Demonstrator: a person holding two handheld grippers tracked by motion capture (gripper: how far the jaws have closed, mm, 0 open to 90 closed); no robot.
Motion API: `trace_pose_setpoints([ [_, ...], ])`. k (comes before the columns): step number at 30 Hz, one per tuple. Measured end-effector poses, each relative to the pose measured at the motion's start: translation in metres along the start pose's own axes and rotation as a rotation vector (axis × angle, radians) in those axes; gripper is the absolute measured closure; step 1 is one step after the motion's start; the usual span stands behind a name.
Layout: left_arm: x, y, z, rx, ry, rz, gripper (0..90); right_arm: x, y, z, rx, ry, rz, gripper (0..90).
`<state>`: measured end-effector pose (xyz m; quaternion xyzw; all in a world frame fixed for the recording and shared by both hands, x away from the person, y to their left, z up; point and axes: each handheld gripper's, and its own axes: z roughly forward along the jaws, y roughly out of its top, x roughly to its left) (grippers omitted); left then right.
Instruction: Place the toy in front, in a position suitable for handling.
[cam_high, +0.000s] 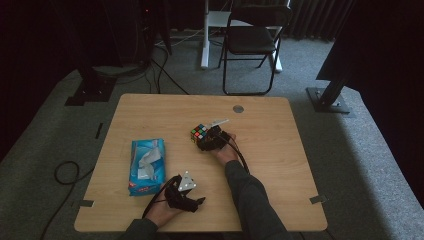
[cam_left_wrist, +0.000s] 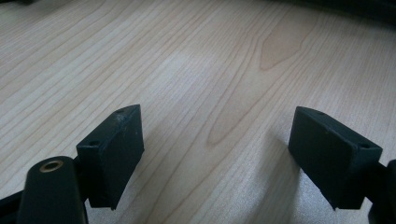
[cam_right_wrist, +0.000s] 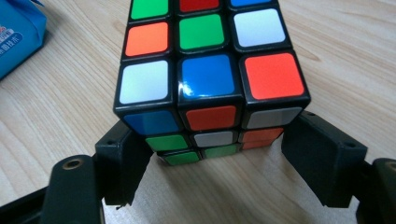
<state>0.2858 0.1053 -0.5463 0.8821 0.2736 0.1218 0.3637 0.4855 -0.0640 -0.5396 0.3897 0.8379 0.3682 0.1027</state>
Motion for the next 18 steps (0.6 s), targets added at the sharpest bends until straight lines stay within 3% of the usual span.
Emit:
trace_pose_setpoints([
  [1,0.0,0.0,0.0,0.0,0.0,-0.001,18.4,0.001,0.001,0.0,-0.002,0.01,-0.006,29.4],
  [5,0.0,0.0,0.0,0.0,0.0,0.0,18.3,0.002,0.003,-0.001,0.003,-0.001,-0.022,31.3],
  [9,0.0,0.0,0.0,0.001,0.001,0.0,18.3,0.006,0.004,-0.002,-0.002,-0.017,-0.07,34.0],
  [18,0.0,0.0,0.0,0.0,0.0,-0.001,18.3,0.012,-0.002,-0.007,-0.004,-0.018,-0.109,34.2],
])
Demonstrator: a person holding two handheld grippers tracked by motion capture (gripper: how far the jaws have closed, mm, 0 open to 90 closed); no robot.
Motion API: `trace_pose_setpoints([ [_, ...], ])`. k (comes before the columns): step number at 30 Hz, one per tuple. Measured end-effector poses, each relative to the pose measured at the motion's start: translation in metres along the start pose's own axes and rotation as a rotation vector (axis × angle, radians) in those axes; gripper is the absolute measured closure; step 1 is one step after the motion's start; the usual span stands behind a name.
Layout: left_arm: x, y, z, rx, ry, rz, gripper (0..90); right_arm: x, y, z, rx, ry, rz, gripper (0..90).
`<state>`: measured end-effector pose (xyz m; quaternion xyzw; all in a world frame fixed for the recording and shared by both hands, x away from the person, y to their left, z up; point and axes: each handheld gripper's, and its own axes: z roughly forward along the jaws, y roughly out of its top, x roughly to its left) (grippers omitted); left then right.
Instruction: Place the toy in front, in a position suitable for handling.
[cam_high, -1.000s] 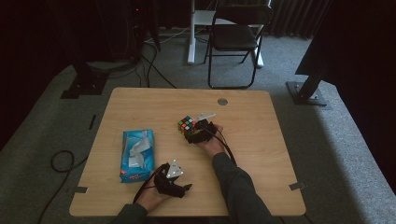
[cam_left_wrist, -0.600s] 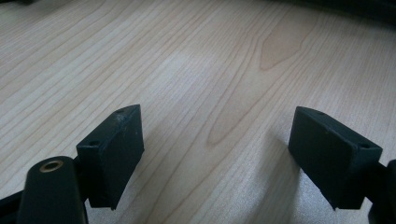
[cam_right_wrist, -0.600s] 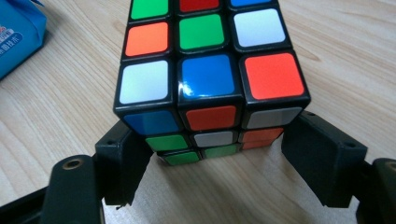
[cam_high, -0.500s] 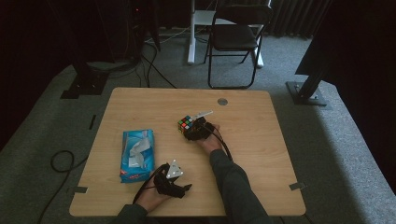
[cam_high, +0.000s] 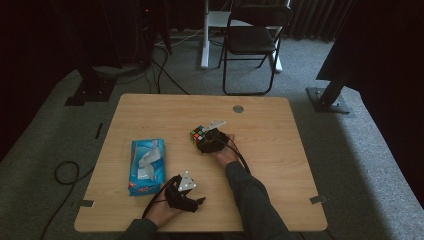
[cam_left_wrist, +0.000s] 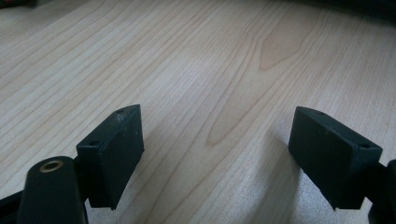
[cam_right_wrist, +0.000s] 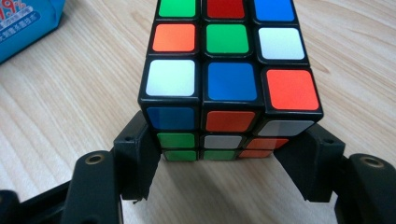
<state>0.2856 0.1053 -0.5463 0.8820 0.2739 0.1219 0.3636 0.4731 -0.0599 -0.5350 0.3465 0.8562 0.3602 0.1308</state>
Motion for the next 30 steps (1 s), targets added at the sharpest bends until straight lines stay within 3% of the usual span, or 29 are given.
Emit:
trace_pose_setpoints([
  [12,0.0,0.0,0.0,0.0,0.0,0.0,18.3,0.003,-0.022,-0.019,-0.013,-0.02,-0.022,34.0],
  [30,0.0,0.0,0.0,0.0,0.0,0.0,18.3,0.019,-0.051,-0.047,-0.012,0.001,-0.078,34.0],
])
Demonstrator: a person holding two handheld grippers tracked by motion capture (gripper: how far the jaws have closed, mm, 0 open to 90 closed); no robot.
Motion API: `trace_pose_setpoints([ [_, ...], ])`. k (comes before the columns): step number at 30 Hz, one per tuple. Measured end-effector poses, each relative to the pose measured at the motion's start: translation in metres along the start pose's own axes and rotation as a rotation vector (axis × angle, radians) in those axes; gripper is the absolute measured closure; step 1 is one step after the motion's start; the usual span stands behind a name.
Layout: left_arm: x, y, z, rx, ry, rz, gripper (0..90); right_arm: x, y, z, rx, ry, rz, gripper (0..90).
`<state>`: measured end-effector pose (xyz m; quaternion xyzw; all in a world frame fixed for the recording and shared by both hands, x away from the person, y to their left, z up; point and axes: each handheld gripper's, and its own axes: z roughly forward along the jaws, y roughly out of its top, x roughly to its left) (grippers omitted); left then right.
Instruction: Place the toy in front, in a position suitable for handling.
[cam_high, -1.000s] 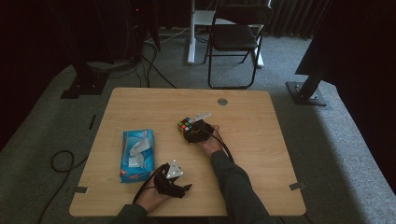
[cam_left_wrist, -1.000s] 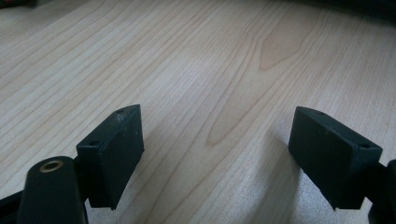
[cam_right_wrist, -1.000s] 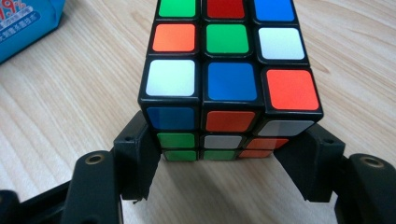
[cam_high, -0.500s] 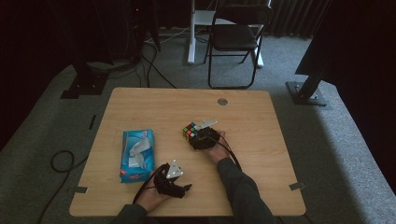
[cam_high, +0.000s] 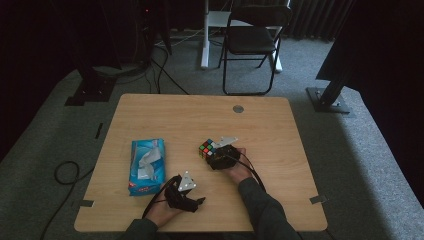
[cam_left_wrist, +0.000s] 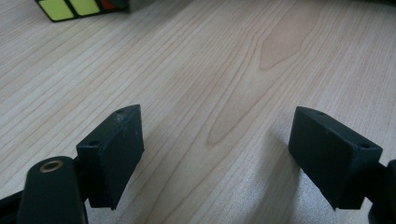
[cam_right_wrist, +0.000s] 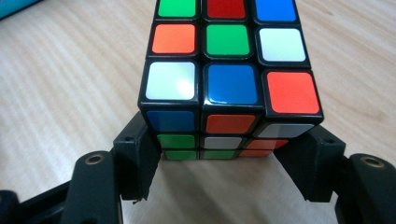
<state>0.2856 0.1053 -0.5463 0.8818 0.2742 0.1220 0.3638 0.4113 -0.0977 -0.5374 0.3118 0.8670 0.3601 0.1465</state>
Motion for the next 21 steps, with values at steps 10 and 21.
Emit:
trace_pose_setpoints([
  [10,0.0,0.0,0.0,-0.001,0.0,0.001,18.3,0.008,-0.015,-0.014,-0.01,0.012,-0.022,34.0],
  [21,0.0,0.0,0.0,-0.001,-0.001,0.0,18.3,0.012,-0.024,-0.018,0.022,-0.002,-0.014,23.6],
])
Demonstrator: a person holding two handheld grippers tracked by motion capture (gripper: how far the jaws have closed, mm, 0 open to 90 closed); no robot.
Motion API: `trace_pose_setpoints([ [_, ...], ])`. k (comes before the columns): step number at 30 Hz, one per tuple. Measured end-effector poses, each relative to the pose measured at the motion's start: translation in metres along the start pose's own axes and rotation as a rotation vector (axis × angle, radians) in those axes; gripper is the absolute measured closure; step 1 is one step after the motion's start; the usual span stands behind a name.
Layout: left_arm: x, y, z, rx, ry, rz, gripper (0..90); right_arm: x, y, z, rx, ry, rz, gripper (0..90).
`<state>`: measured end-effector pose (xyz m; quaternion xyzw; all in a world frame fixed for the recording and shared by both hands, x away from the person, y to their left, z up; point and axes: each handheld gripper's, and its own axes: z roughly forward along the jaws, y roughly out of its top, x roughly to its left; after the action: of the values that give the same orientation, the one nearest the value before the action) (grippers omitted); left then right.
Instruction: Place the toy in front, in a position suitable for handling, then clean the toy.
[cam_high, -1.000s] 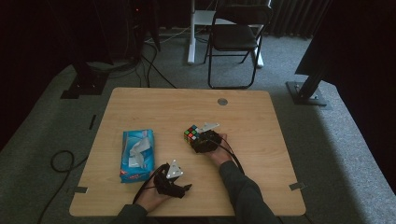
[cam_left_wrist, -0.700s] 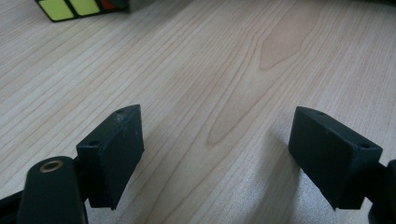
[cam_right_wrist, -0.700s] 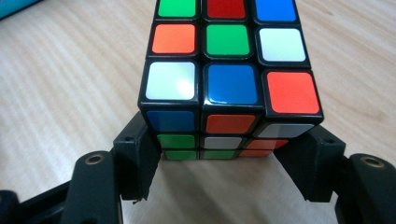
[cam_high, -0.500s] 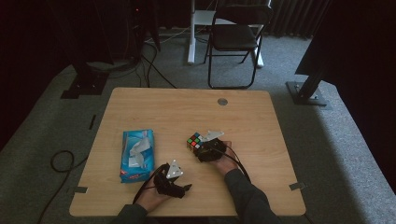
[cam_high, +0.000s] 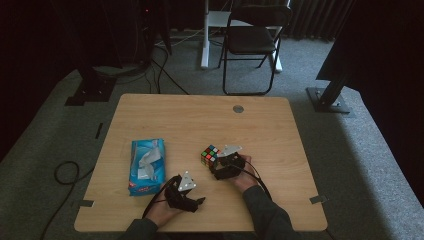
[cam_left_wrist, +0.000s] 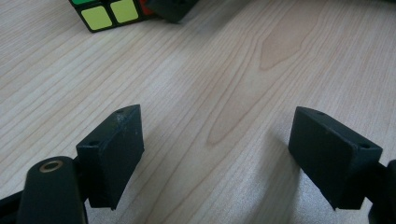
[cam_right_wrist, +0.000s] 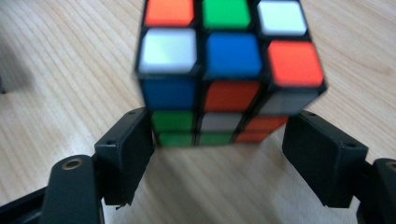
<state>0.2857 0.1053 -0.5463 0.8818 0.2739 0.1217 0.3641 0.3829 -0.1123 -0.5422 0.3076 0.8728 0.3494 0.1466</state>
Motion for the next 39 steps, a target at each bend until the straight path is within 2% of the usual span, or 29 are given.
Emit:
trace_pose_setpoints([
  [12,-0.001,0.0,0.0,-0.002,0.004,-0.005,18.3,-0.005,-0.017,-0.015,-0.003,0.001,0.024,24.8],
  [14,-0.001,-0.001,0.0,-0.002,0.004,-0.003,18.4,-0.006,-0.02,-0.017,-0.002,0.014,0.045,24.7],
  [24,-0.003,-0.001,-0.003,-0.001,0.014,-0.016,23.0,-0.005,-0.028,-0.022,-0.022,0.013,0.047,24.6],
  [26,-0.003,-0.001,-0.005,0.007,0.009,-0.023,27.3,-0.006,-0.03,-0.022,-0.032,0.015,0.042,24.4],
  [27,-0.003,0.0,-0.006,0.009,-0.006,-0.037,28.4,-0.006,-0.03,-0.022,-0.033,0.016,0.041,24.2],
  [29,-0.004,0.0,-0.007,0.005,-0.009,-0.041,28.6,-0.006,-0.03,-0.022,-0.036,0.017,0.041,23.9],
  [39,-0.004,0.012,-0.028,-0.035,-0.018,-0.028,31.6,-0.007,-0.031,-0.021,-0.05,0.015,0.04,23.3],
])
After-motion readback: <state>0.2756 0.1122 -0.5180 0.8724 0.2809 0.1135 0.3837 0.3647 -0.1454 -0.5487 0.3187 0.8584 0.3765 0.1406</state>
